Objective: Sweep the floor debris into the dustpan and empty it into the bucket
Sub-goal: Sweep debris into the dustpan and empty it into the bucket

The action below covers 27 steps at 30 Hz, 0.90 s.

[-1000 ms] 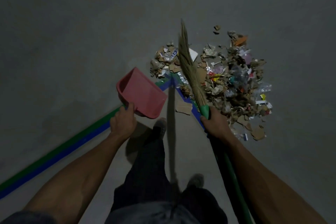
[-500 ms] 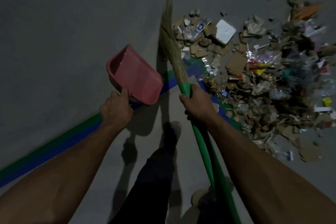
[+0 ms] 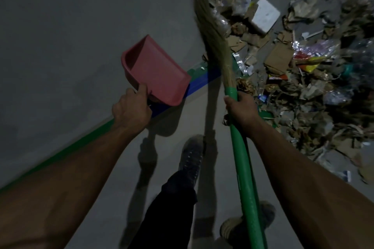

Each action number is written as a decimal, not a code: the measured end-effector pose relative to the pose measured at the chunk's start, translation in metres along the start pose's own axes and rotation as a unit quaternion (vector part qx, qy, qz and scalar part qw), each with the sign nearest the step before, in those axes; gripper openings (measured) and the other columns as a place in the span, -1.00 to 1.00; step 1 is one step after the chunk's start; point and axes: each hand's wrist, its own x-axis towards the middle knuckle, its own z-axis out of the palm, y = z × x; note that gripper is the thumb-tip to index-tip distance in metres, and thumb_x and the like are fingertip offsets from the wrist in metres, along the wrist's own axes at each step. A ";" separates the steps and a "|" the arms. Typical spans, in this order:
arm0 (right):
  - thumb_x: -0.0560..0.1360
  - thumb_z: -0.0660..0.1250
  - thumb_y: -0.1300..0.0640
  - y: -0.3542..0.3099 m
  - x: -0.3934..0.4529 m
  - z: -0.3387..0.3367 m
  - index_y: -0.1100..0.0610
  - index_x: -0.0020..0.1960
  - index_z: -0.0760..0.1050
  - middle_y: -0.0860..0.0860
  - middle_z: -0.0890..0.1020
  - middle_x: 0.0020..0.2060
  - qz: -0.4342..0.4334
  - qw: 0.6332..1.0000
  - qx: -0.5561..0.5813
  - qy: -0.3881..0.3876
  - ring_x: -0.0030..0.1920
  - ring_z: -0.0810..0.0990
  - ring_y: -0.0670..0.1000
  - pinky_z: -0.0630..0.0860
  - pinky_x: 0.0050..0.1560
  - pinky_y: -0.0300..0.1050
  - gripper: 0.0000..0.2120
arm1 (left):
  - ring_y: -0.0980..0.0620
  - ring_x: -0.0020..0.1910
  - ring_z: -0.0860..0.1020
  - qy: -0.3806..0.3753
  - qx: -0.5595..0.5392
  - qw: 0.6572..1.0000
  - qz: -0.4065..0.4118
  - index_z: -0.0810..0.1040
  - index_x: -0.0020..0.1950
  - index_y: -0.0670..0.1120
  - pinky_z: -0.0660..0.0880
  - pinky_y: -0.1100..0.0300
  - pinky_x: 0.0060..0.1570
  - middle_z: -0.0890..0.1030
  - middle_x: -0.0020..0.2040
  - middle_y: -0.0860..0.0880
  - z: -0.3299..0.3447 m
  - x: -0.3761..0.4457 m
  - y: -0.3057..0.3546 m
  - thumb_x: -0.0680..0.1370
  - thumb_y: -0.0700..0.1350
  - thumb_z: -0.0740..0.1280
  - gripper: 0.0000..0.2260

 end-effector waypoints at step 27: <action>0.61 0.25 0.06 0.073 -0.108 -0.076 0.11 0.15 0.41 0.14 0.60 -0.16 0.068 0.978 -0.188 -0.057 -0.29 0.65 0.14 0.63 -0.37 0.02 -0.83 | -0.25 0.05 0.47 -0.049 0.083 0.994 0.043 0.26 0.38 -0.07 0.34 0.01 -0.14 0.42 0.09 -0.24 -0.023 -0.037 0.025 0.55 -0.16 0.29 -0.58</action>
